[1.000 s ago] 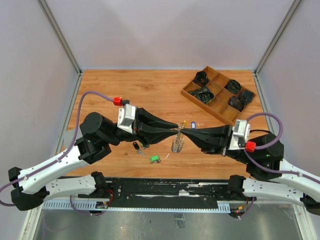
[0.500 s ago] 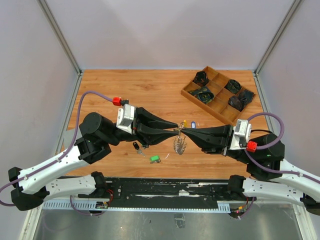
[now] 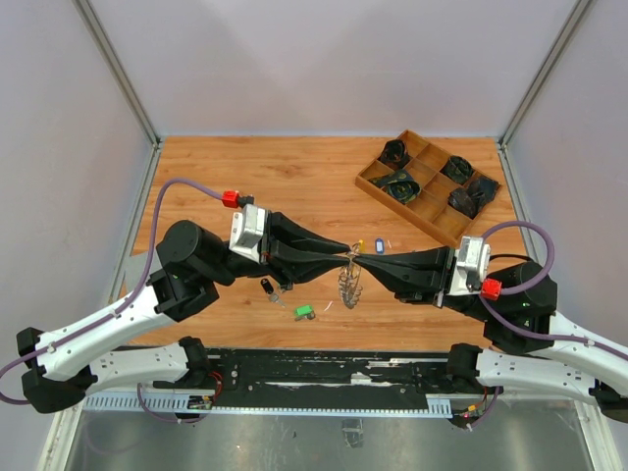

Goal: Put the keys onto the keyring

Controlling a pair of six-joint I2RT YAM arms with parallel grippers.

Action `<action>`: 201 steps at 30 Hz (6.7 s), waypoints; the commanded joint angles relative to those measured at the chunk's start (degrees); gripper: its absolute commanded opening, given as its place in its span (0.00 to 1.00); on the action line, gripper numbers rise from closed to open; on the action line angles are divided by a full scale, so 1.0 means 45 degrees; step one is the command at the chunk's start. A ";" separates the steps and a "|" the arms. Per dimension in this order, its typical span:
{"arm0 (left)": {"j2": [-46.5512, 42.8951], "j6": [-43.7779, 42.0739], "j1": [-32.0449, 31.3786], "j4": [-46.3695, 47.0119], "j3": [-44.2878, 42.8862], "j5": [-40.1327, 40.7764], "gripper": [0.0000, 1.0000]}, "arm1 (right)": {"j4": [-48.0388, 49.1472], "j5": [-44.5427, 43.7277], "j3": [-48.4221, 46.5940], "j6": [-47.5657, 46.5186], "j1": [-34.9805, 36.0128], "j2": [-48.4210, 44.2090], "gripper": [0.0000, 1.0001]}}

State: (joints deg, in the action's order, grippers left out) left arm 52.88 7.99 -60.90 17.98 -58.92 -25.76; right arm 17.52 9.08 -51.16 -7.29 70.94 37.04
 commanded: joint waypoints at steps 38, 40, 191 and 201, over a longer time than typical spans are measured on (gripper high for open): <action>0.0479 -0.0176 -0.0069 -0.0669 -0.0698 -0.0199 0.01 | -0.3505 -0.0408 -0.1601 -0.1619 0.0074 -0.0532 0.22; 0.0490 -0.0291 -0.0065 -0.0941 -0.0811 -0.0132 0.00 | -0.3779 -0.0476 -0.1732 -0.1745 0.0076 -0.0554 0.22; 0.1675 -0.3552 -0.0077 -0.8847 -0.3667 -0.0526 0.01 | -1.1649 0.3698 -0.5954 -0.0403 -0.3513 0.2761 0.37; 0.1647 -0.3562 -0.0074 -0.8868 -0.3710 -0.0507 0.00 | -1.1627 0.4287 -0.5907 -0.0091 -0.3517 0.2896 0.15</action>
State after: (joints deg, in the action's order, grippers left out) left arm 60.69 -7.55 -60.90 -22.94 -74.56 -27.14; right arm -34.83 26.20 -76.34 -8.91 56.45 49.87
